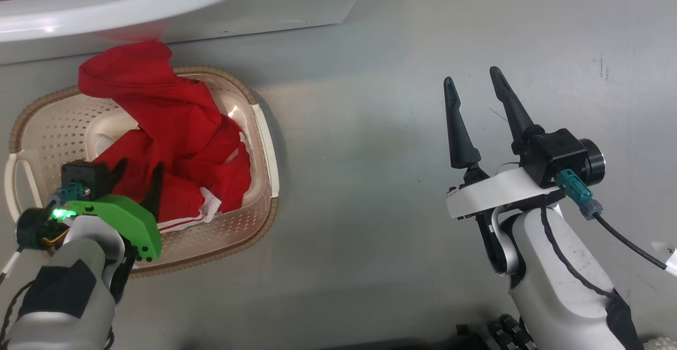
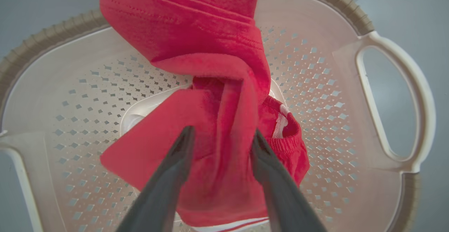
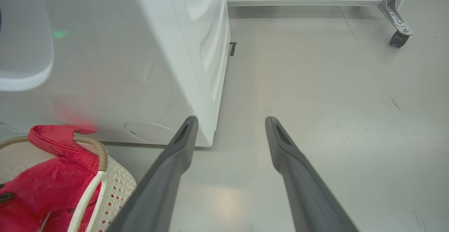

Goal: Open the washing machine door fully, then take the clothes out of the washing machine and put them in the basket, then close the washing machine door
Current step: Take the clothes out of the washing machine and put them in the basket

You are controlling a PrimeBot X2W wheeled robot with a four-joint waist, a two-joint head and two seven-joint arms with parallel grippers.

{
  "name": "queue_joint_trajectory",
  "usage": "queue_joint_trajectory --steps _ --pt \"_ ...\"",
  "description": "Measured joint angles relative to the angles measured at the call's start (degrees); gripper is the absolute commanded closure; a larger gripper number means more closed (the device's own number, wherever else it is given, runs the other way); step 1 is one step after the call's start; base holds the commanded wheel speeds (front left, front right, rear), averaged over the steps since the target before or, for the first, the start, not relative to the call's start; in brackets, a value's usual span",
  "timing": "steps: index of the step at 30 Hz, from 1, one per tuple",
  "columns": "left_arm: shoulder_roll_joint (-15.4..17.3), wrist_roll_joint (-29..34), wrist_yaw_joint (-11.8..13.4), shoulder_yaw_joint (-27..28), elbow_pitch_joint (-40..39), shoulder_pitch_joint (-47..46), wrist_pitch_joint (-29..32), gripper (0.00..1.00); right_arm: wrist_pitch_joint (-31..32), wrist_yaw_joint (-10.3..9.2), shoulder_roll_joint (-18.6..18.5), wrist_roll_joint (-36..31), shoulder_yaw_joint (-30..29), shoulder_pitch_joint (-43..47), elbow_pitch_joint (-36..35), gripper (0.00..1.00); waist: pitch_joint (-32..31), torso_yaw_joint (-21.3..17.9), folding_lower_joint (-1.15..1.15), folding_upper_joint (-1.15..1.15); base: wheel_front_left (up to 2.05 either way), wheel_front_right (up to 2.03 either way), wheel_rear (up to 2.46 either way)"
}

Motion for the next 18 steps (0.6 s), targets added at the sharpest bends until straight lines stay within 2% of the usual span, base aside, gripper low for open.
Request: queue_joint_trajectory --steps 8,18 --pt "0.0 0.0 0.0 0.1 1.3 -1.0 -0.7 0.0 0.0 0.0 0.0 0.0 -0.6 -0.3 0.5 0.0 0.1 0.7 0.0 0.0 0.0 0.0 0.0" --pt "-0.7 -0.5 0.0 1.4 0.0 -1.4 -1.2 0.0 0.0 0.0 0.0 0.3 -0.6 -0.5 1.2 0.0 -2.8 1.2 0.0 0.0 0.0 0.0 0.0"
